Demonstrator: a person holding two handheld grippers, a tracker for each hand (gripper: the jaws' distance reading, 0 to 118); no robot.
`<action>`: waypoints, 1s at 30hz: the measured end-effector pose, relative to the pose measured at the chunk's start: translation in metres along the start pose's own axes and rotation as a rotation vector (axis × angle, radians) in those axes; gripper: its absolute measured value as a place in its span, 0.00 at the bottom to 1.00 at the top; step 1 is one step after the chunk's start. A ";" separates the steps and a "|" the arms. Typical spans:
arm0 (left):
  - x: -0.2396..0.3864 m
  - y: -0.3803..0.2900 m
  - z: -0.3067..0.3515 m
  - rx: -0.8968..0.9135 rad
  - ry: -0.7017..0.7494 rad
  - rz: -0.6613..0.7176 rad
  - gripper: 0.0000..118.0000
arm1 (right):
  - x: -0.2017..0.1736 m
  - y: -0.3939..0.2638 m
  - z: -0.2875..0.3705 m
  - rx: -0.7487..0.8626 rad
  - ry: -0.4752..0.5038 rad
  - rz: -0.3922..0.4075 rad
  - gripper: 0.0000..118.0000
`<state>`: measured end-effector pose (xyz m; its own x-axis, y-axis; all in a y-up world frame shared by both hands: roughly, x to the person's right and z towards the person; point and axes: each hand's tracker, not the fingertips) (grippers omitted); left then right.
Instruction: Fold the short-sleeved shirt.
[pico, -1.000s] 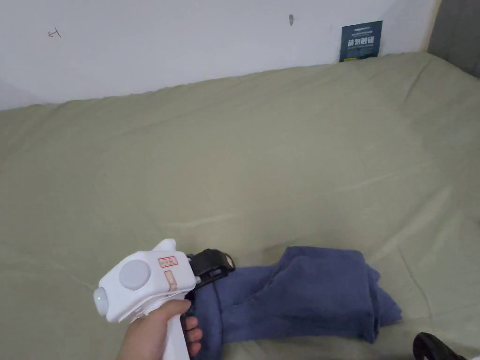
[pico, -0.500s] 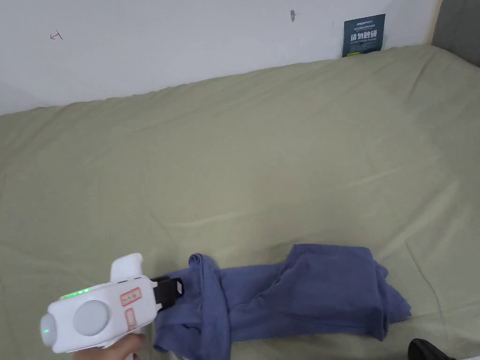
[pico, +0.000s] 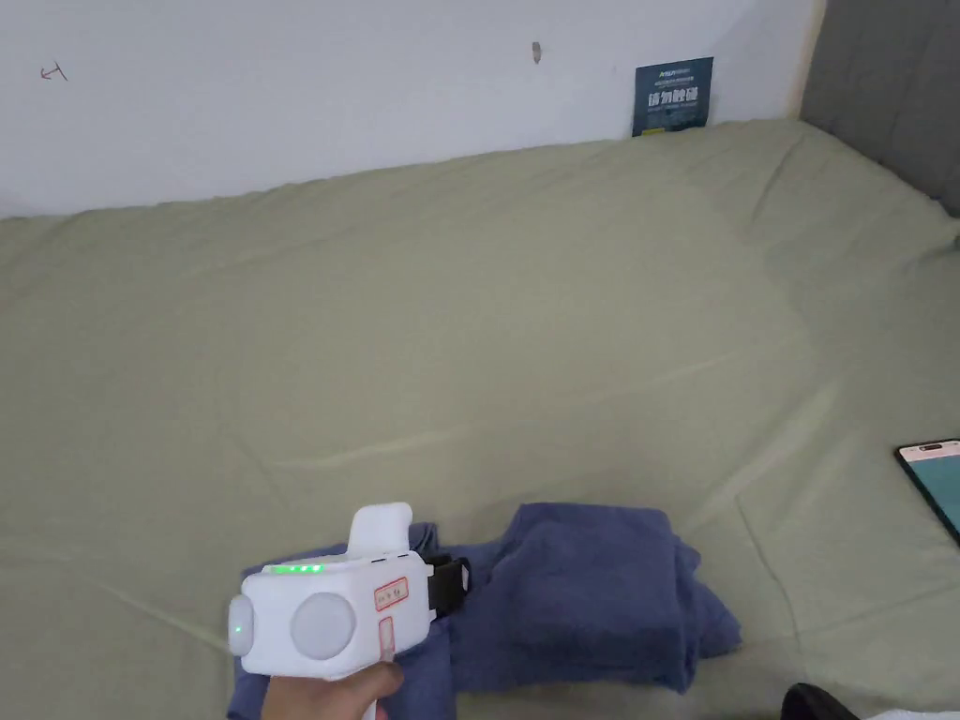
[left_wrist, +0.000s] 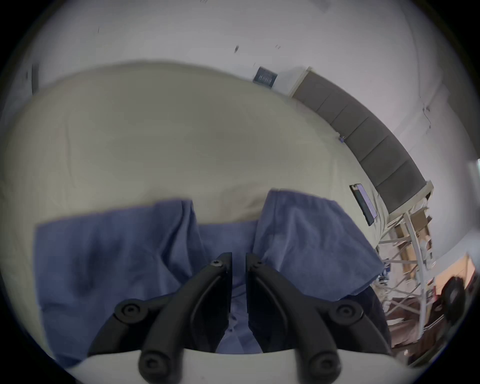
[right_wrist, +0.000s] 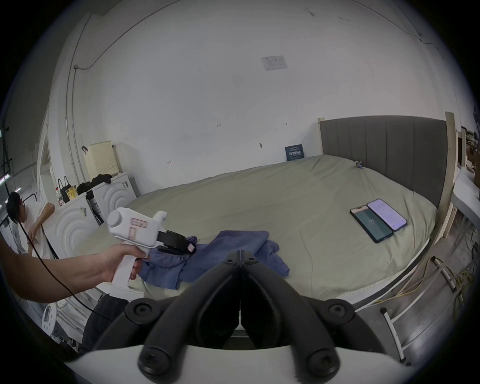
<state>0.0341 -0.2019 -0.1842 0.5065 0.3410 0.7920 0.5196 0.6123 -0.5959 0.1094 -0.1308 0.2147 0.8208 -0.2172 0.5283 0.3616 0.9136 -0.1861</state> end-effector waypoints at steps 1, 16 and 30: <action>0.002 0.000 0.023 0.071 -0.004 -0.033 0.10 | 0.000 0.004 -0.001 0.007 0.006 0.012 0.00; -0.150 -0.064 0.173 0.289 0.004 0.399 0.48 | -0.041 0.017 -0.033 -0.036 0.114 0.158 0.00; -0.221 -0.051 0.029 -0.024 -0.691 0.810 0.95 | -0.064 0.010 -0.031 -0.053 0.162 0.165 0.00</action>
<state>-0.1241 -0.2883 -0.3246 0.2108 0.9758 0.0573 0.2200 0.0098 -0.9754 0.0739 -0.1182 0.1531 0.9294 -0.1229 0.3480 0.2359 0.9230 -0.3040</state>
